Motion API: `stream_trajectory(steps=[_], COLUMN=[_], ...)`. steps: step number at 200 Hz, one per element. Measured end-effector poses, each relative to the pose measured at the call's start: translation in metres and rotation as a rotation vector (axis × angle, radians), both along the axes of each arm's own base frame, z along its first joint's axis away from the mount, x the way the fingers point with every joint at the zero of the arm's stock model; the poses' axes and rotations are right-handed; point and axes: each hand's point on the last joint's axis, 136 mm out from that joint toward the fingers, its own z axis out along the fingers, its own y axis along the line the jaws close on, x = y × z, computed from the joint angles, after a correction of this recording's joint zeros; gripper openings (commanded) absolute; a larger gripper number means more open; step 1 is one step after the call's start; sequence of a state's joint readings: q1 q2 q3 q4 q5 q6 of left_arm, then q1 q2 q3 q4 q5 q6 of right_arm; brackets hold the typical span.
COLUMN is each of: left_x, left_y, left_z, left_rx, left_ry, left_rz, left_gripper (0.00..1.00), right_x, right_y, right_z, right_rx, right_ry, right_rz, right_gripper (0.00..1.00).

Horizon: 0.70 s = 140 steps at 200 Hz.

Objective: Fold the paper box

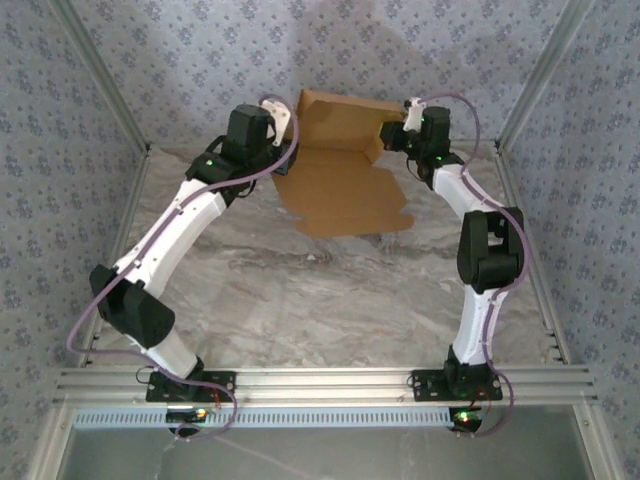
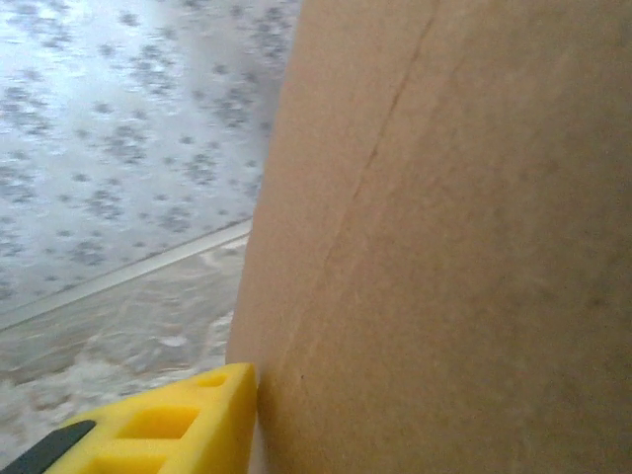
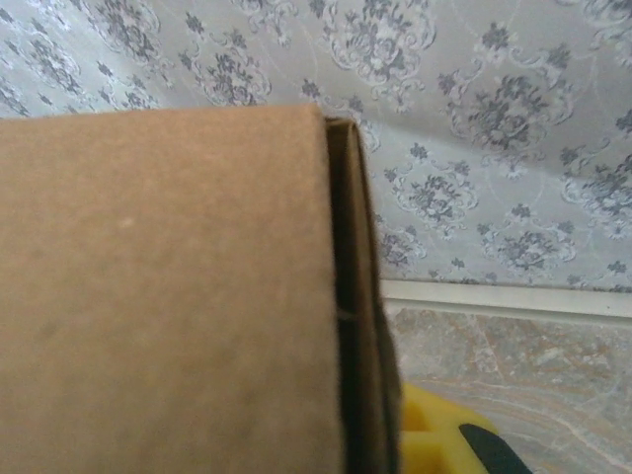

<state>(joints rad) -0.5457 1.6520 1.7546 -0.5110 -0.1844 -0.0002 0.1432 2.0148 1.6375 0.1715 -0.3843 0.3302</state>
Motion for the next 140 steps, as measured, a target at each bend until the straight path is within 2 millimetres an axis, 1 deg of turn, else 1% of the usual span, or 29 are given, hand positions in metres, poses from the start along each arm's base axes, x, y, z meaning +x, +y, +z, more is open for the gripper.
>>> stream_trajectory(steps=[24,41,56,76,104,122,140], left_x=[0.019,0.026,0.029,0.031,0.028,0.025,0.018], left_y=[0.002,-0.002,-0.009,-0.012,-0.017,-0.025,-0.03], left_z=[-0.002,-0.001,0.002,0.002,-0.004,-0.006,-0.003], left_rx=[0.047,0.061,0.066,0.067,0.059,0.025,-0.021], left_ry=[-0.026,-0.039,-0.05,-0.053,-0.022,0.002,0.031], left_rz=[0.083,0.102,0.098,0.095,0.06,-0.01,-0.099], left_gripper=[0.5,0.55,0.62,0.7,0.87,0.92,0.93], right_x=[0.003,0.006,0.007,0.009,0.013,0.013,0.013], right_y=[0.009,0.009,0.008,0.004,0.001,-0.002,-0.009], right_z=[-0.008,-0.012,-0.016,-0.021,-0.027,-0.03,-0.03], right_rx=[0.003,0.013,0.023,0.032,0.044,0.056,0.07], right_ry=[0.05,0.077,0.096,0.112,0.126,0.134,0.133], right_rz=[-0.022,-0.04,-0.051,-0.061,-0.053,-0.03,-0.009], right_gripper=[0.0,0.0,0.0,0.0,0.0,0.0,0.0])
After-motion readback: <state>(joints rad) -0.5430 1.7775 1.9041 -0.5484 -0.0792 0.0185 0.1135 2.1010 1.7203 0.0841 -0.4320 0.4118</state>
